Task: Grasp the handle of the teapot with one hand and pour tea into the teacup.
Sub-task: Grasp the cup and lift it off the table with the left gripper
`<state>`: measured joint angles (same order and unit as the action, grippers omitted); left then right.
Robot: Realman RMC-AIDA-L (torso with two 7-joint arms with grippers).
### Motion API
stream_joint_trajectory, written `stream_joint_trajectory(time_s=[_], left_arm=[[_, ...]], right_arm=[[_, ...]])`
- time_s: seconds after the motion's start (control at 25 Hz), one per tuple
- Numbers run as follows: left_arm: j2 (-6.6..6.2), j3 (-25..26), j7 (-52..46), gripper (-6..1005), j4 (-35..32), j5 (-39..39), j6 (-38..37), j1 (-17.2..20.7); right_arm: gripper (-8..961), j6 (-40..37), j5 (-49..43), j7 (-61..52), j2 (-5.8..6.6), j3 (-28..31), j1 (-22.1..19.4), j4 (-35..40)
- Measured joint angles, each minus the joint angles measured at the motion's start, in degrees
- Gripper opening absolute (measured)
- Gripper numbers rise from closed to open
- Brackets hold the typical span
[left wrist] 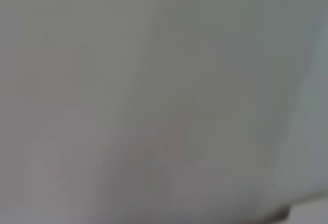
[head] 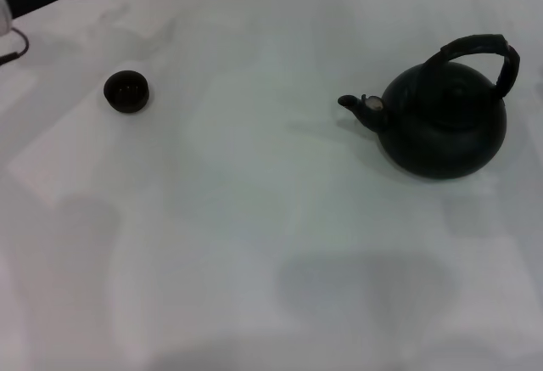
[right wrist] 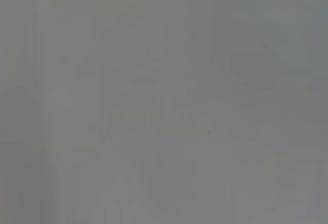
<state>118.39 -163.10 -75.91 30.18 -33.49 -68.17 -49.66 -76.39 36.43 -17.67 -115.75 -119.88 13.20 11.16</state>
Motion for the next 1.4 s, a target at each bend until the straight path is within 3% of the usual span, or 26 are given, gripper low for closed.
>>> stream_joint_trajectory(time_s=[0.24,0.52,1.4], left_arm=[[0.0,-0.04,-10.59,893,7.24,18.2,-0.62,-7.5],[0.18,-0.11,-17.44,891,7.78,34.66,0.92,-14.04],[0.59,-0.02,-21.74,892,3.0,45.47,4.81,-13.88]], right_arm=[[873,0.24,0.07,0.0,0.09,0.1,0.06,0.0],[872,0.43,0.14,0.0,0.09,0.09,0.16,0.0],[874,0.55,0.14,0.0,0.06,0.09,0.23,0.09]])
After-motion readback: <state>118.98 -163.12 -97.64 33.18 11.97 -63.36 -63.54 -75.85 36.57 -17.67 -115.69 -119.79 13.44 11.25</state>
